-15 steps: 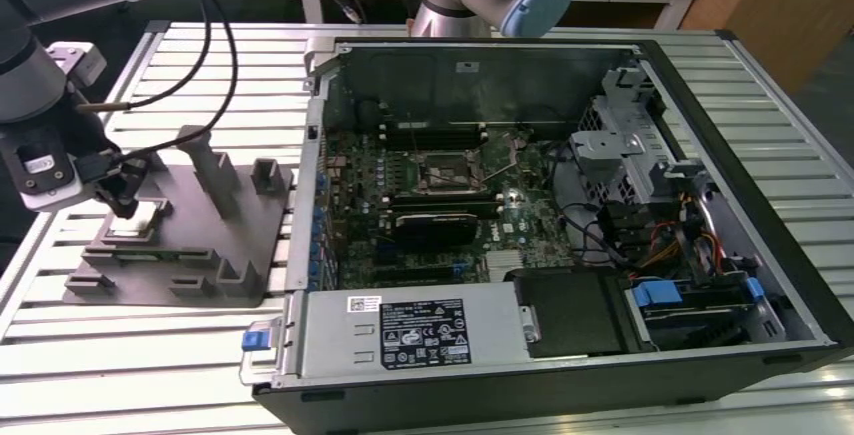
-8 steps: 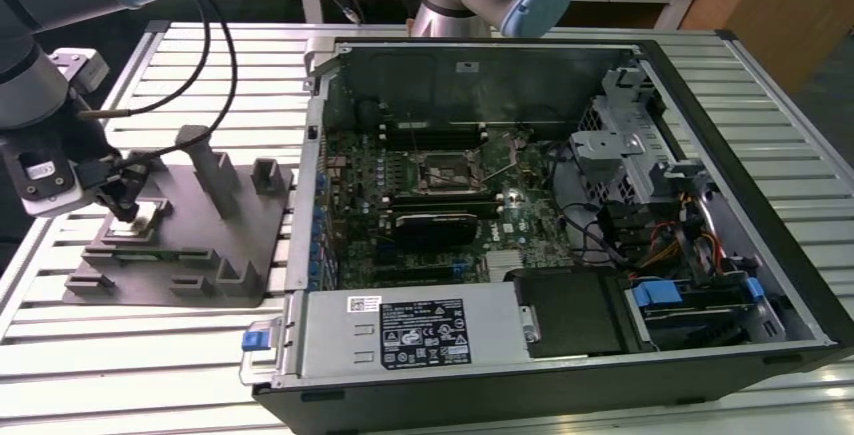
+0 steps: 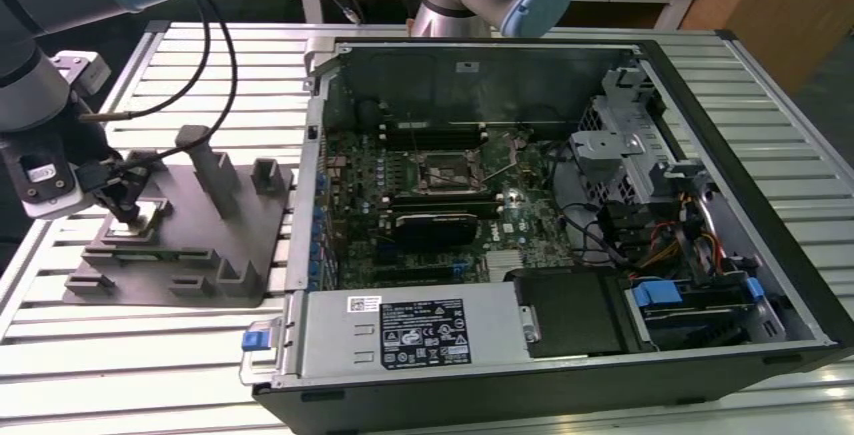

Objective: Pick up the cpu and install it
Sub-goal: 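Pick up the cpu and move it towards the insertion slot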

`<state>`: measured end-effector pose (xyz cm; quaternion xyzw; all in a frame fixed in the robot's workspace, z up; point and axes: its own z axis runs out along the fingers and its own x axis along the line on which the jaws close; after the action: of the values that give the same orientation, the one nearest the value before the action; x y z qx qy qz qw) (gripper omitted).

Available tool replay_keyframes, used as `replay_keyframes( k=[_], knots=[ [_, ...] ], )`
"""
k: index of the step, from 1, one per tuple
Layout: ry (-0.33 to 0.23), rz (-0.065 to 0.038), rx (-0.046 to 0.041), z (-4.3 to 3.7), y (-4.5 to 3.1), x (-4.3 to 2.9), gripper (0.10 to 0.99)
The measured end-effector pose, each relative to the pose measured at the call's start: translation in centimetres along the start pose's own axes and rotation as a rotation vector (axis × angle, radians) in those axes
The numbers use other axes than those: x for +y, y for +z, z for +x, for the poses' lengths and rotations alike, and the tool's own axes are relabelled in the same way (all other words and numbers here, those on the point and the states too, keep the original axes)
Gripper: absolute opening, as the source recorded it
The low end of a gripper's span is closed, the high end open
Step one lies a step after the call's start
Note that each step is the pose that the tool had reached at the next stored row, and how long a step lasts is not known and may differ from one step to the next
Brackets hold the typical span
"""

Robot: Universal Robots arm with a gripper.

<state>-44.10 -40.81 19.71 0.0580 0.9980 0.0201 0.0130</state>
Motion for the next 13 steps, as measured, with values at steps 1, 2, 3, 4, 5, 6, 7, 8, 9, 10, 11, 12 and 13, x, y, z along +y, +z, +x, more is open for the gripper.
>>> replay_keyframes(
  k=[1, 2, 3, 4, 5, 6, 7, 8, 9, 10, 11, 12, 13],
  knots=[
    [0.0, 0.0, -0.0001, 0.0, 0.0, 0.0, 0.106],
    [0.0, 0.0, -0.0001, 0.0, 0.0, 0.0, 0.106],
    [0.0, 0.0, 0.0, 0.0, 0.0, 0.0, 0.106],
    [0.0, 0.0, -0.0001, 0.0, 0.01, 0.0, 0.114],
    [0.0, 0.0, -0.0001, 0.0, 0.01, 0.0, 0.114],
    [0.0, 0.0, -0.0001, 0.0, 0.01, 0.0, 0.165],
    [0.0, 0.0, -0.0001, 0.0, 0.01, 0.0, 0.231],
    [0.0, 0.0, -0.0001, 0.0, 0.01, 0.0, 0.231],
    [0.0, 0.0, -0.0001, 0.0, 0.01, 0.0, 0.29],
    [0.0, 0.0, -0.0001, 0.0, 0.01, 0.0, 0.349],
    [0.0, 0.0, -0.0001, 0.0, 0.01, 0.0, 0.349],
    [0.0, 0.0, -0.0001, 0.0, 0.01, 0.0, 0.408],
    [0.0, 0.0, -0.0001, 0.0, 0.01, 0.0, 0.467]
  ],
)
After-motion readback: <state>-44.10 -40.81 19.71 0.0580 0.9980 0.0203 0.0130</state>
